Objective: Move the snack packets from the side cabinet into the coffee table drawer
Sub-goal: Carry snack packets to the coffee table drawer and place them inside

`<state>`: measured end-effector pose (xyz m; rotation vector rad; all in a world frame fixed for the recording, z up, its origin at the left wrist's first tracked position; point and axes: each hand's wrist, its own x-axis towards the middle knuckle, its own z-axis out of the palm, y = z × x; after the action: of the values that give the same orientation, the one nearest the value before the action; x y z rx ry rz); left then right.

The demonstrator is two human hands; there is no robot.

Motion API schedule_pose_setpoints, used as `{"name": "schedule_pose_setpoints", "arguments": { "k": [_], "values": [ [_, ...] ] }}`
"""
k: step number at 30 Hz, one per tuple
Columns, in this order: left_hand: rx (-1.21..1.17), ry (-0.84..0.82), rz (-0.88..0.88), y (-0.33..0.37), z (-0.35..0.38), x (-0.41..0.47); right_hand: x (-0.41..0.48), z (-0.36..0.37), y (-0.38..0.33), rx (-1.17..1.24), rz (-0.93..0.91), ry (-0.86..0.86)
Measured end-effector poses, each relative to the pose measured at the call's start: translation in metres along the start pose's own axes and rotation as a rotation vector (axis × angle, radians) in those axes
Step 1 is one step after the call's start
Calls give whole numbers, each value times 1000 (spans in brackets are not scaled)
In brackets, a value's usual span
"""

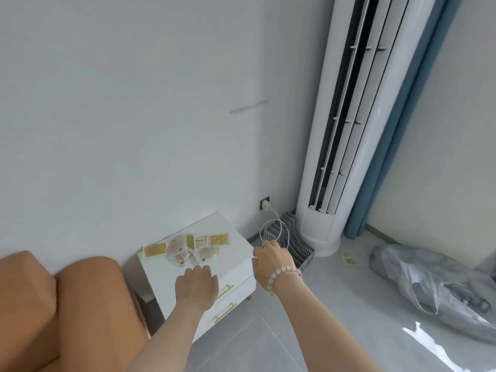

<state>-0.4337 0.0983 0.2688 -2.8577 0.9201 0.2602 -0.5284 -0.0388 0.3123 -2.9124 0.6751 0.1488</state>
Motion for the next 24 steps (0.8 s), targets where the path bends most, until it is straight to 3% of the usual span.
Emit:
{"name": "schedule_pose_setpoints", "arguments": {
  "k": [4,12,20,24],
  "values": [
    [-93,-26,-104,18,-3,43,47,1,21,-29,-83,-68],
    [-212,-50,-333,28,-17,123,154,-22,80,27,-126,-31],
    [-317,-128,-548,-30,0,163,219,9,21,-34,-357,-149],
    [-440,-135,-621,-63,9,205,263,25,2,-63,-356,-200]
  ]
}}
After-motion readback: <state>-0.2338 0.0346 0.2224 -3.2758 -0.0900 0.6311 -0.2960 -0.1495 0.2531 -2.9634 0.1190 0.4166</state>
